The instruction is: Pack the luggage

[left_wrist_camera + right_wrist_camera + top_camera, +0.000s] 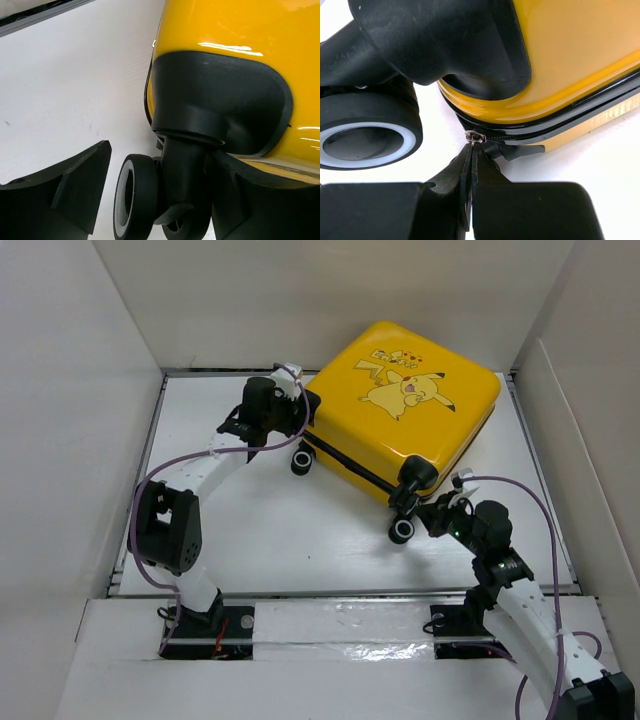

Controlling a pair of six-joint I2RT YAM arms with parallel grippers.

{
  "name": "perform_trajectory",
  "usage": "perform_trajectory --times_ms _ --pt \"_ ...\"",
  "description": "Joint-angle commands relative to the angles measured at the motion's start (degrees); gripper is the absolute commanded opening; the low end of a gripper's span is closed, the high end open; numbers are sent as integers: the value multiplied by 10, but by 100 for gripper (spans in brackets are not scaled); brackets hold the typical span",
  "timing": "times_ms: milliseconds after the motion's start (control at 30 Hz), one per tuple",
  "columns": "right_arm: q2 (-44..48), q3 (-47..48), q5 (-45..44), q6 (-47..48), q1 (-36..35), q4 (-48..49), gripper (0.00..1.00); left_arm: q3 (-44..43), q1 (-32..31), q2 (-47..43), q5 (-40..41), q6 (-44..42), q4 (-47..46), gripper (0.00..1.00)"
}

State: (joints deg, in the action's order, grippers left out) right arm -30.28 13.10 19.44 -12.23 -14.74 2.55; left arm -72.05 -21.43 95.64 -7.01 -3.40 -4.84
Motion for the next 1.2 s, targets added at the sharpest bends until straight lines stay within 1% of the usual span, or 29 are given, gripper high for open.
perform_trajectory --times_ms 0,33,67,100,133,200,300,400,500,600,767,867,967,1000,1033,1067,1100,1167 --pt "33 25 20 -3 -3 103 0 -27 -5 26 -25 -19 40 67" --pt "32 25 21 -3 -3 102 0 -31 -5 31 -28 -20 47 69" --pt "32 25 22 -3 -3 102 0 -34 -5 31 -28 -21 48 81" --pt "34 25 24 -2 -3 101 0 -32 -5 29 -24 -22 62 87" --pt "34 25 24 -2 -3 101 0 -30 -5 27 -23 -24 64 91" --pt "35 25 24 -2 -3 101 0 -27 -5 25 -23 -24 71 96" --pt "36 25 31 -1 -3 101 0 -35 -5 18 -25 -25 88 99" --pt "36 25 34 1 -3 101 0 -34 -5 6 -30 -20 93 99" --pt "38 25 42 4 -3 100 0 -30 7 -14 -73 -6 88 99" --pt "40 25 44 4 -3 98 0 -35 7 -25 -96 -6 98 99" --pt "39 25 48 5 -3 99 0 -34 2 -11 -80 -14 102 98" --pt "40 25 49 5 -3 98 0 -38 2 2 -77 -15 106 93" --pt "39 25 48 5 -3 98 0 -34 2 2 -69 -16 98 78" --pt "38 25 48 5 -3 98 0 -34 2 0 -68 -16 92 60" --pt "37 25 47 5 -3 99 0 -34 2 1 -67 -16 91 46" --pt "36 25 47 5 -3 98 0 -35 2 2 -64 -14 91 34" --pt "37 25 47 5 -3 99 0 -41 2 3 -56 -14 92 16" --pt "36 25 46 5 -3 99 0 -42 2 7 -36 -5 91 0"
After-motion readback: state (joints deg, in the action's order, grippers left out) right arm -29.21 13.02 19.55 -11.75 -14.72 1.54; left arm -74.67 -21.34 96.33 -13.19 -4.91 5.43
